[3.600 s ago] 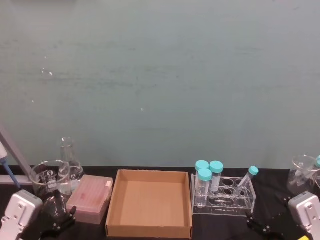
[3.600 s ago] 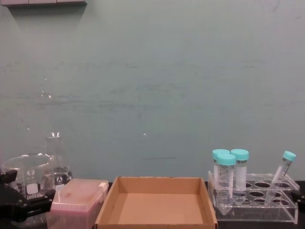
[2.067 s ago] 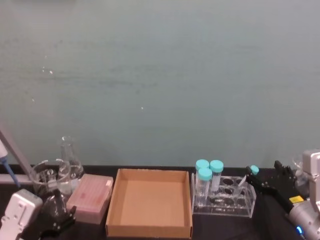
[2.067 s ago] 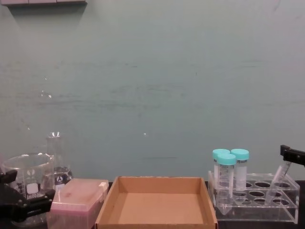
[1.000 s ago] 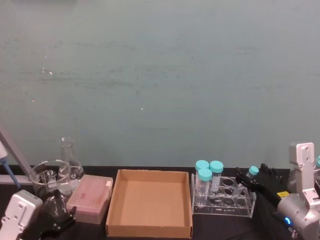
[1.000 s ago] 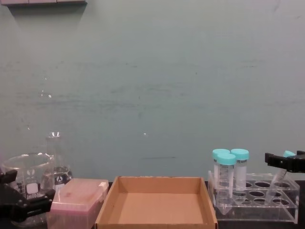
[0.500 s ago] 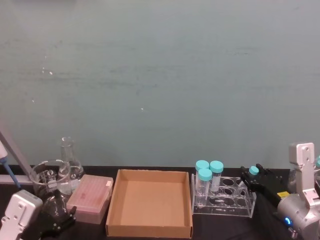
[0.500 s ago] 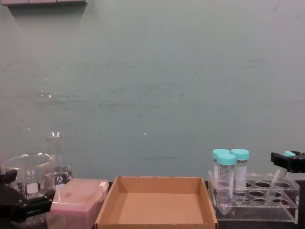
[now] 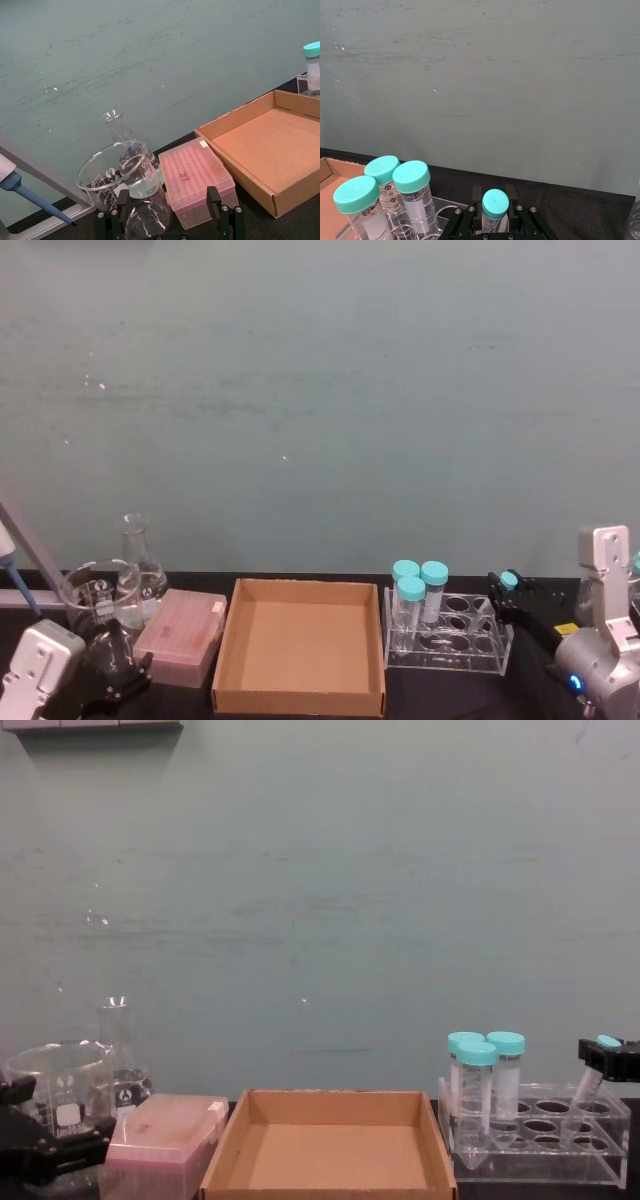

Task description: Use the right hand to move the test tube from the test tube rack into the box.

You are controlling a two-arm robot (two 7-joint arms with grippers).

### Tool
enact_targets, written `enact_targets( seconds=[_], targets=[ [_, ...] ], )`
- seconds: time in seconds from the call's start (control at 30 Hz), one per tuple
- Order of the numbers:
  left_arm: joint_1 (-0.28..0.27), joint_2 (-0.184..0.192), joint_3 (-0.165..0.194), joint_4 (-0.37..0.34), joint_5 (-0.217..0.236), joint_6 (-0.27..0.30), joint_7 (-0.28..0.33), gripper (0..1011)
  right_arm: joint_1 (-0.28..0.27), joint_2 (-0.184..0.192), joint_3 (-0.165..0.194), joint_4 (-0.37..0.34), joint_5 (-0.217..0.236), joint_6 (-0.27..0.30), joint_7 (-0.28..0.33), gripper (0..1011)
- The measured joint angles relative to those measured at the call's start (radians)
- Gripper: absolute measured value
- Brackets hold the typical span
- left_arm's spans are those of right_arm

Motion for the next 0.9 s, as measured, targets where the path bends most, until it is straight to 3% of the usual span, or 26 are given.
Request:
enact_targets(
  seconds=[0.17,0.5,0.63,0.9],
  targets=[
    [0.000,0.000,0.000,0.000,0.000,0.000,0.000,1000,0.000,0.000,0.000,0.000,0.000,0.000,0.000,279],
    [0.000,0.000,0.000,0.000,0.000,0.000,0.000,1000,-0.023,-0.010,0.039,-0.044,0.000,-0.012,0.020,278],
    [0.000,0.000,0.000,0.000,0.000,0.000,0.000,1000,-0.040,-0.007,0.057,-0.094,0.002,-0.012,0.026,278],
    [0.000,0.000,0.000,0.000,0.000,0.000,0.000,1000,-0.098,0.020,0.100,-0.280,-0.018,-0.062,0.027,278]
  ],
)
